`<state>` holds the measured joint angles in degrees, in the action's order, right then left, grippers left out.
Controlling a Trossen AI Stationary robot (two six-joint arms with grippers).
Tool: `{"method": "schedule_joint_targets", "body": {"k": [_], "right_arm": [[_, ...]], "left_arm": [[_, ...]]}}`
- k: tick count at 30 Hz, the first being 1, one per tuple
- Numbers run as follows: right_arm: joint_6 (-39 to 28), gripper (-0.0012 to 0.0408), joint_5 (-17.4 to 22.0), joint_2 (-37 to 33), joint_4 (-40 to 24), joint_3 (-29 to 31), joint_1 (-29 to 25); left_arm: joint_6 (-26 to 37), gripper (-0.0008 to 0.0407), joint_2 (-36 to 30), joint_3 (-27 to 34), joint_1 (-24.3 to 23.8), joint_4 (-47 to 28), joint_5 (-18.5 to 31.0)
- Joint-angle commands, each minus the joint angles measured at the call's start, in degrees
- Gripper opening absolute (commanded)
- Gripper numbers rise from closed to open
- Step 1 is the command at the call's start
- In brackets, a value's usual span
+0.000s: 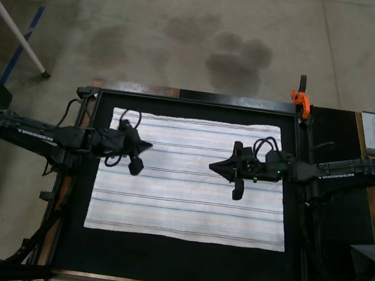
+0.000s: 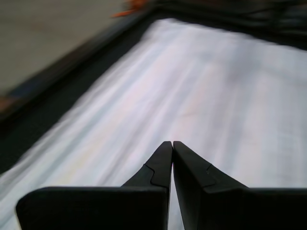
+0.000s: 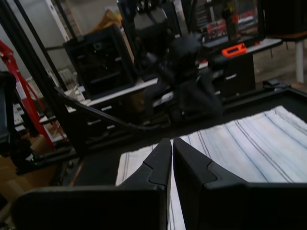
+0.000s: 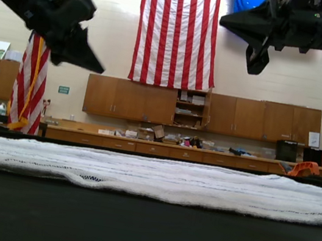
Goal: Fold the towel
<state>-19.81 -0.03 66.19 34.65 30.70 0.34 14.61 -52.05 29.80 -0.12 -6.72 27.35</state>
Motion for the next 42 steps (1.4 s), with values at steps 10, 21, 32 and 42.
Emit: {"method": "schedule_joint_targets", "body": {"k": [10,21,32,42], "right_arm": [[-2.7,0.0,0.0,3.1,0.1,0.0,0.0],[-4.4,0.0,0.0,3.0,0.1,0.0,0.0],[-5.2,0.0,0.0,3.0,0.1,0.0,0.0],[-5.8,0.0002,0.0,3.0,0.1,0.0,0.0]], "left_arm": [[19.5,0.0,1.3,0.0,7.5,-20.8,16.2],[20.5,0.0109,-3.3,-0.8,23.5,-23.9,10.6],[19.1,0.0221,-11.8,-1.0,37.4,-21.1,5.8],[19.6,0.0219,-18.7,-1.0,42.8,-16.5,0.8]]}}
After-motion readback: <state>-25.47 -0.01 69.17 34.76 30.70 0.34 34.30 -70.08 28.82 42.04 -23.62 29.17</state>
